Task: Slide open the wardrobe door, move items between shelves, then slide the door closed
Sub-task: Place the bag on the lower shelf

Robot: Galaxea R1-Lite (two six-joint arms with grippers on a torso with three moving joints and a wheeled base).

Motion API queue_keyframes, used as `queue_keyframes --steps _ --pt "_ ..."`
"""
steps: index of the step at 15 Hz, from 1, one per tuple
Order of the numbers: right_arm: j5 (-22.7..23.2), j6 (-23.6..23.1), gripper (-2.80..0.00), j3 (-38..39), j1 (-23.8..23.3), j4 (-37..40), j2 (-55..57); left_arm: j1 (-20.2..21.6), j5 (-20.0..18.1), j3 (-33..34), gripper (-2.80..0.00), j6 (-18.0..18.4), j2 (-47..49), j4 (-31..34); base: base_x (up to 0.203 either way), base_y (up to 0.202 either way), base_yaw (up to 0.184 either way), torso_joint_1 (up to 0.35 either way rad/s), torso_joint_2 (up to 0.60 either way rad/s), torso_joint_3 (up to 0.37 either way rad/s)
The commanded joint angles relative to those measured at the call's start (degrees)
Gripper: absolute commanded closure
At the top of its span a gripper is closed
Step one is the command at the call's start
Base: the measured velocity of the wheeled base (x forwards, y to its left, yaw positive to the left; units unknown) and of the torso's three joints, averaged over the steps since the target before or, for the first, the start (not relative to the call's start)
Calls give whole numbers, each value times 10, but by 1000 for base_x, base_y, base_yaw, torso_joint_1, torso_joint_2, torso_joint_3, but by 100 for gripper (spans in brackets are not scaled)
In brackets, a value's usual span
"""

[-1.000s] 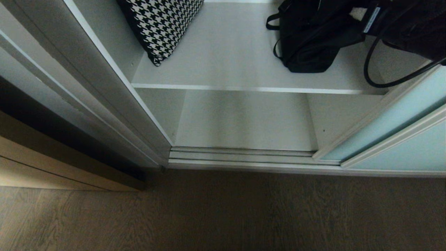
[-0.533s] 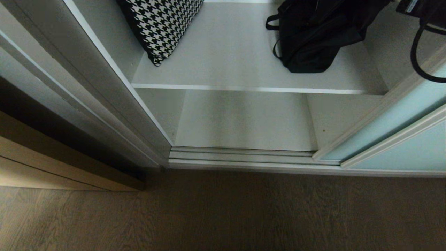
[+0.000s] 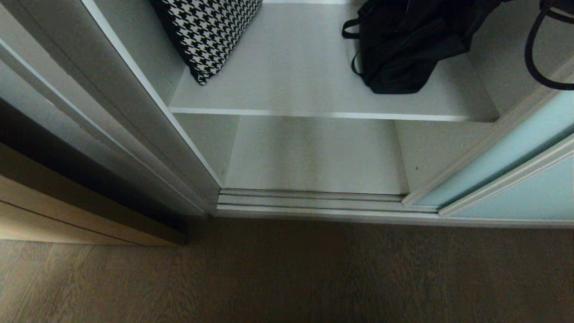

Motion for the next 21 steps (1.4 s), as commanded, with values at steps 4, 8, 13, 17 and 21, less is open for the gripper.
queue_keyframes --steps 4,8,13,17,21 --pt "-10 -14 -280 5 2 -29 26 0 0 0 0 0 1 0 0 0 0 0 0 0" --pt "-9 -14 -280 16 2 -31 26 0 0 0 0 0 0 0 0 0 0 0 0 0" --pt "-13 -15 -280 11 2 -93 77 0 0 0 0 0 0 0 0 0 0 0 0 0" --pt "-22 -18 -280 6 2 -164 152 0 0 0 0 0 0 0 0 0 0 0 0 0" --pt "-38 -25 -280 -16 2 -174 198 0 0 0 0 0 0 0 0 0 0 0 0 0"
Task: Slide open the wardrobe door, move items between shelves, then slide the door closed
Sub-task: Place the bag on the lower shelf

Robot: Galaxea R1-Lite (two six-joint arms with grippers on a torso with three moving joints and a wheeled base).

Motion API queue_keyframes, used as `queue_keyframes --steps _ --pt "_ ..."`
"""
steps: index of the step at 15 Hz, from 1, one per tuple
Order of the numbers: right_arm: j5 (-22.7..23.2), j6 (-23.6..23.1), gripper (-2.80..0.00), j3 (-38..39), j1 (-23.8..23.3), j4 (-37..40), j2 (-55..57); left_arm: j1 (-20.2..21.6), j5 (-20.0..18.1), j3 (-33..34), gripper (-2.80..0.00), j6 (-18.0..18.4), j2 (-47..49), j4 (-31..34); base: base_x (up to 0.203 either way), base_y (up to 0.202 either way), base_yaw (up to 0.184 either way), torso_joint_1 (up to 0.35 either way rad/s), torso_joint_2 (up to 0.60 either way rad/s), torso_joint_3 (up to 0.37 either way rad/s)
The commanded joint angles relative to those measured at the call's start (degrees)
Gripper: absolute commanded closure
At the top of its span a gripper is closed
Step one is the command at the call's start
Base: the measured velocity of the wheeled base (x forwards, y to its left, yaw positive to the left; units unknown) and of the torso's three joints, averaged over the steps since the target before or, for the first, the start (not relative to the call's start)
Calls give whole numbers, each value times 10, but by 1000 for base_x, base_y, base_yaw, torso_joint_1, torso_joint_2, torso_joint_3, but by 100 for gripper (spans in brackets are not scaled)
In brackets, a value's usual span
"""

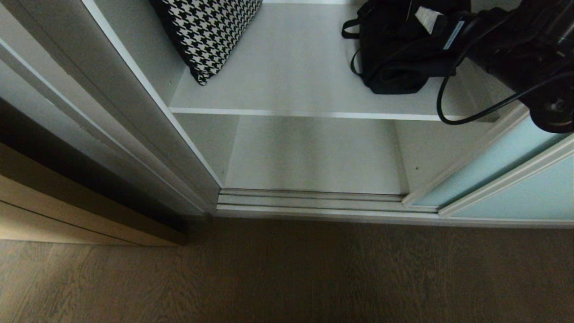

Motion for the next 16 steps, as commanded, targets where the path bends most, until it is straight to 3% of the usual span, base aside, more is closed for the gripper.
queue_keyframes --steps 1,7,12,16 --pt "0 -5 -280 -21 -1 -8 45 0 0 0 0 0 0 0 0 0 0 0 0 0" --pt "-19 -10 -280 -62 -5 -5 46 0 0 0 0 0 1 0 0 0 0 0 0 0" --pt "-34 -42 -280 -61 -45 -13 58 0 0 0 0 0 0 0 0 0 0 0 0 0" --pt "-36 -50 -280 -50 -51 -35 66 0 0 0 0 0 0 0 0 0 0 0 0 0"
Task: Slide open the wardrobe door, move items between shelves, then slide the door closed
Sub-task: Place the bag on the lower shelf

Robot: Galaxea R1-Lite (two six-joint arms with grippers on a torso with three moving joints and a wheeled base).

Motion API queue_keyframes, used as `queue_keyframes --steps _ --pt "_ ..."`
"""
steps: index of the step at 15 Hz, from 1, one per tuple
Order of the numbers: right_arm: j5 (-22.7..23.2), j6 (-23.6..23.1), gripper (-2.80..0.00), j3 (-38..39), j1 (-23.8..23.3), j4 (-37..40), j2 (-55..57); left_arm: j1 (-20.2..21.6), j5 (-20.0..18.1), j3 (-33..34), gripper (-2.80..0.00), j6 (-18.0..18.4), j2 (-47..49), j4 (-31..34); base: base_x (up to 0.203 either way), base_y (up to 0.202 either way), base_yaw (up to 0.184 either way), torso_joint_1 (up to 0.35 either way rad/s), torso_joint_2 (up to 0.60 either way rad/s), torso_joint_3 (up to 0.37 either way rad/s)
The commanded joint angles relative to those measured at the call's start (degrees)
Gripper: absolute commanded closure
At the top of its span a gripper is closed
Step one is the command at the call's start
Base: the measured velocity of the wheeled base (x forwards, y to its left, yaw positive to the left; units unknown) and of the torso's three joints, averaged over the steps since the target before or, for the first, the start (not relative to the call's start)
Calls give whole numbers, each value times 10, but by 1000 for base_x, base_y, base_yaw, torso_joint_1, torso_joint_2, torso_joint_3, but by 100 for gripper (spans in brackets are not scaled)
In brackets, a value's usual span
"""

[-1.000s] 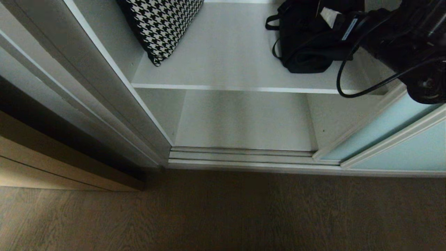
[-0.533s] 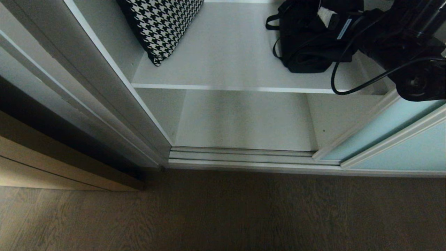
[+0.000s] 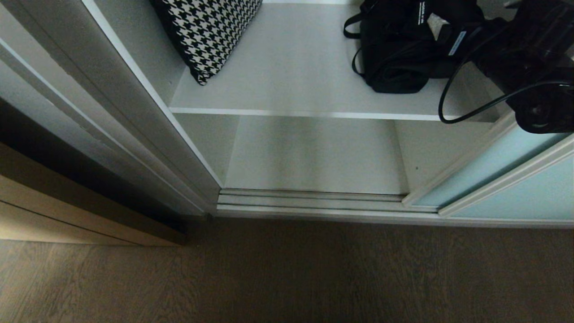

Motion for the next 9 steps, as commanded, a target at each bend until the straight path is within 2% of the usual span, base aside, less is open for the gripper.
queue_keyframes --steps 1,7,8,9 --pt "0 1 -280 3 -1 3 10 0 0 0 0 0 0 0 0 0 0 0 0 0" --pt "3 10 -280 -8 1 50 14 0 0 0 0 0 0 0 0 0 0 0 0 0" --pt "3 21 0 -16 1 58 13 0 0 0 0 0 0 0 0 0 0 0 0 0" --pt "1 29 0 -27 1 62 14 0 0 0 0 0 0 0 0 0 0 0 0 0"
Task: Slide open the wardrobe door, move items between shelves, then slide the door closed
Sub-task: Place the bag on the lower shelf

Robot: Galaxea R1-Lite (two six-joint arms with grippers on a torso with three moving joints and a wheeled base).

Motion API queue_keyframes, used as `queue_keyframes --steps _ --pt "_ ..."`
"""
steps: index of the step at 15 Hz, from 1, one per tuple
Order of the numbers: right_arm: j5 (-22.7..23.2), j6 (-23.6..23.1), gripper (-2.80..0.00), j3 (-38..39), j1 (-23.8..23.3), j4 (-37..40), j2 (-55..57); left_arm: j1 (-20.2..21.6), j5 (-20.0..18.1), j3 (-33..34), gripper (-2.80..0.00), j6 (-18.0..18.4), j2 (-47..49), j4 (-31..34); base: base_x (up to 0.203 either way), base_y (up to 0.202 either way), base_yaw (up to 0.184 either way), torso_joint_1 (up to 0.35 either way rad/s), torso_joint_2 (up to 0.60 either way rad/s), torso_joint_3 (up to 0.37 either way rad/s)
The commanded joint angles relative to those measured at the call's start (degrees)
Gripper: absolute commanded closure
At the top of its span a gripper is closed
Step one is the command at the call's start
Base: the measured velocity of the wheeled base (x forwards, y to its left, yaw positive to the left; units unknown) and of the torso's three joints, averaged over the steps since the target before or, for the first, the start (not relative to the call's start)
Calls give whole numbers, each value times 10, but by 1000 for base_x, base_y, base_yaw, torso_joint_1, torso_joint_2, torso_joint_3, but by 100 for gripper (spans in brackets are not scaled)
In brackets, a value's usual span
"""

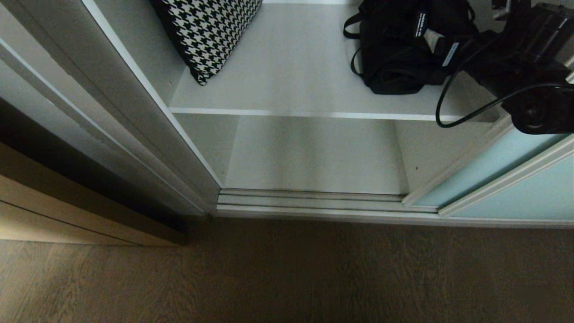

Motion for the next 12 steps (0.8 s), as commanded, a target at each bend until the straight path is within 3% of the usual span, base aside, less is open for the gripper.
queue_keyframes --steps 1,9,12 --pt "0 10 0 -12 0 9 0 0 0 0 0 0 0 0 0 0 0 0 0 0" --pt "2 10 0 13 1 16 -29 0 0 0 0 0 0 0 0 0 0 0 0 0" --pt "5 10 0 28 1 81 -80 0 0 0 0 0 0 0 0 0 0 0 0 0"
